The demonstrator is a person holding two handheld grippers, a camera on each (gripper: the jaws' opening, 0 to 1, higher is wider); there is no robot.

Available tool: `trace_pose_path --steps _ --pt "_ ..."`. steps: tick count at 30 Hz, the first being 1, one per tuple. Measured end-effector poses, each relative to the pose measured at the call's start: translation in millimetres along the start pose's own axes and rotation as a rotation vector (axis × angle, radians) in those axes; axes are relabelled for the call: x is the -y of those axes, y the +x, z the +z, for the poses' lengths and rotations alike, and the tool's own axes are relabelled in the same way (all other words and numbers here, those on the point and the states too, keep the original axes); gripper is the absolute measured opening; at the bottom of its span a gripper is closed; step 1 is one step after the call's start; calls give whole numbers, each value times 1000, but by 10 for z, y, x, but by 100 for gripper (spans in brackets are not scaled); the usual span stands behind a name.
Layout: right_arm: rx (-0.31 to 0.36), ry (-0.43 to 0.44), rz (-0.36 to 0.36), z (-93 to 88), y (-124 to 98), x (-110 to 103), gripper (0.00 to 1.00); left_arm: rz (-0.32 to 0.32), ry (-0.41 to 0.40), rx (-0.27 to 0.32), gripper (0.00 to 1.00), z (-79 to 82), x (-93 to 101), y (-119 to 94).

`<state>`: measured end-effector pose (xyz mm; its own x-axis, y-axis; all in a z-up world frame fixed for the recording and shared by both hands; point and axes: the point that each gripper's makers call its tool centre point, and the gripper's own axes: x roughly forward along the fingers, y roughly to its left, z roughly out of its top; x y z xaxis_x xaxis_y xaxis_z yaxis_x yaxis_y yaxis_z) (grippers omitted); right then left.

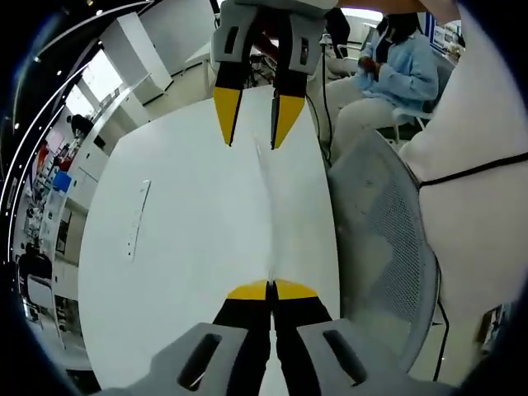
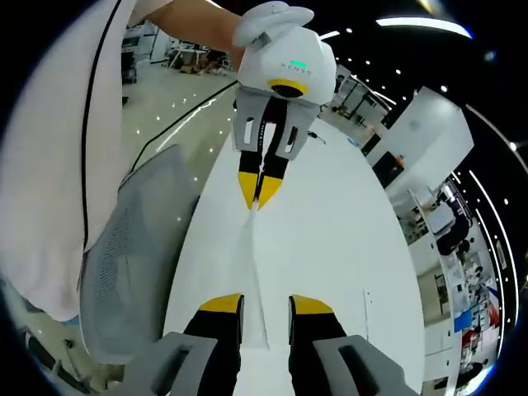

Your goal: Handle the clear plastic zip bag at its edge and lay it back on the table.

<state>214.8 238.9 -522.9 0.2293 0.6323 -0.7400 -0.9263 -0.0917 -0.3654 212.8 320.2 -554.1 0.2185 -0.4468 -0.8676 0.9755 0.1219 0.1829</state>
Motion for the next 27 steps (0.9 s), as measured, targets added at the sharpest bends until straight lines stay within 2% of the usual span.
trace_pose_path --steps 8,15,17,27 --pt "56 -12 21 319 162 24 17 6 11 -3 0 35 -24 -49" --pt "91 11 34 510 304 38 14 9 10 -1 0 64 -41 -105" --pt "79 7 34 530 363 27 11 7 9 -2 0 57 -52 -108" --pt "100 8 47 649 459 27 7 5 13 -2 0 45 -73 -113"
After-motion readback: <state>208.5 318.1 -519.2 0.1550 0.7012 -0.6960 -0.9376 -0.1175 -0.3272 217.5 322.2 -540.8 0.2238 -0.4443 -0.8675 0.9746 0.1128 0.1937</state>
